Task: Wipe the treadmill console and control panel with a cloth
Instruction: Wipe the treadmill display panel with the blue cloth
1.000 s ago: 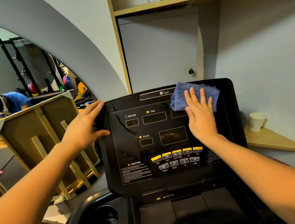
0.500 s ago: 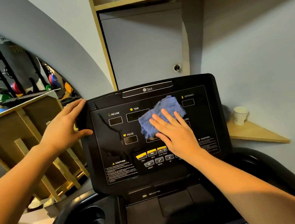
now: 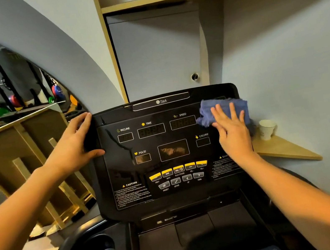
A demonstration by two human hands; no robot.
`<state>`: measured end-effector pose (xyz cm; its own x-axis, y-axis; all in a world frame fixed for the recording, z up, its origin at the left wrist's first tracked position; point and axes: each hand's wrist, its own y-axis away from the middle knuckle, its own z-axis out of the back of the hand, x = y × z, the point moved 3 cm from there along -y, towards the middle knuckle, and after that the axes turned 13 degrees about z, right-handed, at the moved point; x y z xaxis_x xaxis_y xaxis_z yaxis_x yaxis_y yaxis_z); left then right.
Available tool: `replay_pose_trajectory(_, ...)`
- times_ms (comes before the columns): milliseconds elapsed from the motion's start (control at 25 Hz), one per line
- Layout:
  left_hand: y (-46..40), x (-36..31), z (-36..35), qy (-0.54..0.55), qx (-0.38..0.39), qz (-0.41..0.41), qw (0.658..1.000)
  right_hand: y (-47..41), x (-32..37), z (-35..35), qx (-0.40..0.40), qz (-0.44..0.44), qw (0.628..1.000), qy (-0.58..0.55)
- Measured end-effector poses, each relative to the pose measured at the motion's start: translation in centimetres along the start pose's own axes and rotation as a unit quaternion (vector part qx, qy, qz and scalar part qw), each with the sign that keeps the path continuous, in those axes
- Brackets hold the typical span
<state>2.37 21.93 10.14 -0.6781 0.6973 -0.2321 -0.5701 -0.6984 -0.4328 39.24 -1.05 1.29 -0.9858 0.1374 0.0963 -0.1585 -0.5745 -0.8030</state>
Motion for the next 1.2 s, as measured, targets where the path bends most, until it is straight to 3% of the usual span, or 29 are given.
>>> replay_pose_trajectory(160, 0.9, 0.3, -1.7, 0.043, -0.007, 0.0, 0.999, -5.6, 1.7, -0.8, -0.053, 0.003, 0.998, -0.035)
replay_pose_trajectory(400, 3.2, 0.4, -2.8, 0.084, -0.009, 0.017, 0.996, -7.8, 6.4, -2.6, -0.061, 0.035, 0.998, -0.006)
replay_pose_trajectory(720, 6.3, 0.3, -5.6, 0.145, -0.034, 0.041, 0.988, -2.4, 9.9, -4.1, -0.011, 0.166, 0.986, 0.015)
replay_pose_trajectory(960, 6.2, 0.6, -5.6, 0.158, -0.031, 0.052, 0.986, 5.4, 7.9, -2.8, 0.042, 0.262, 0.962, 0.068)
replay_pose_trajectory(1200, 6.1, 0.9, -5.4, 0.163, -0.013, 0.055, 0.985, 7.2, 1.7, 0.3, 0.004, 0.155, 0.982, 0.112)
